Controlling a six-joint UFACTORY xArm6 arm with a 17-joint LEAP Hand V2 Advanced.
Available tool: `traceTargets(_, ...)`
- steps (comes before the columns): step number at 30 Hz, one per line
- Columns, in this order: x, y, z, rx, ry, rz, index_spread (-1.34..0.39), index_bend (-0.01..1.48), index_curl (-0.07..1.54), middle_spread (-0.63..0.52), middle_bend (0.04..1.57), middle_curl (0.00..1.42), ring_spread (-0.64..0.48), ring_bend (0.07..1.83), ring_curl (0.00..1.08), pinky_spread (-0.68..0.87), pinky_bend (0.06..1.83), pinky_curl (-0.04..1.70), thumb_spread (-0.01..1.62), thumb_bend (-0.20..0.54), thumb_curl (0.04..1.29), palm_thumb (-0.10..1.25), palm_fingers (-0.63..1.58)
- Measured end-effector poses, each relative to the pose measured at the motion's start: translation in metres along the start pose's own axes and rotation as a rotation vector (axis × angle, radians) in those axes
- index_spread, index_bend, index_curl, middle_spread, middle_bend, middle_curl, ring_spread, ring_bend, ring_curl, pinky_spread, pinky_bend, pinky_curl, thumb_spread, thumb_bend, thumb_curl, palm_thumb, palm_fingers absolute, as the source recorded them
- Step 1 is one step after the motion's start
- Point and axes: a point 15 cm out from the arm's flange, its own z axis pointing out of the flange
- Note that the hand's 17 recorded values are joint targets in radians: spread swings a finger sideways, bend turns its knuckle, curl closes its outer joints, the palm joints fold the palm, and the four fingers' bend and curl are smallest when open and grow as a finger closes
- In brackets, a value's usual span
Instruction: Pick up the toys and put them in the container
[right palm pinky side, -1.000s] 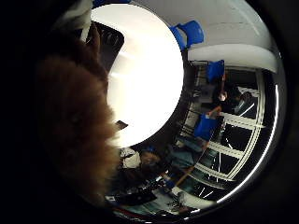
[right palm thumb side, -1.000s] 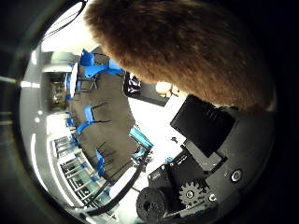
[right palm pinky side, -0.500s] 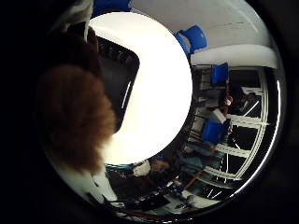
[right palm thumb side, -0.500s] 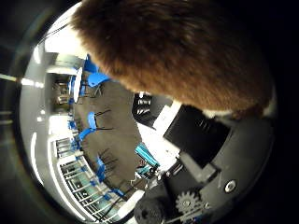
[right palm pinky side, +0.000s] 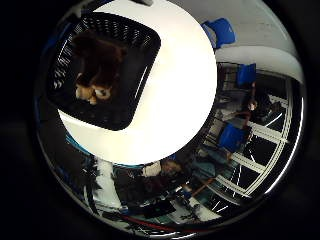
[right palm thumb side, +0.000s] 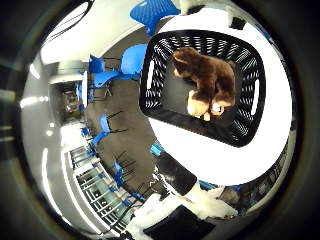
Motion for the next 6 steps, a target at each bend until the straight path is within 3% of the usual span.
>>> traceTargets(1, 0.002, 0.003, -0.001, -0.003, -0.003, 0.004, -0.48, 0.2, 0.35, -0.01, 0.32, 0.34, 0.23, 0.36, 0.26, 0.52, 0.48, 0.49, 1.17, -0.019, 0.28, 0.5, 0.03)
traceTargets(6, 0.009, 0.042, -0.011, -0.064, -0.029, 0.036, -0.46, 0.18, 0.33, 0.02, 0.22, 0.31, 0.24, 0.32, 0.25, 0.51, 0.44, 0.43, 1.17, -0.019, 0.27, 0.5, 0.08)
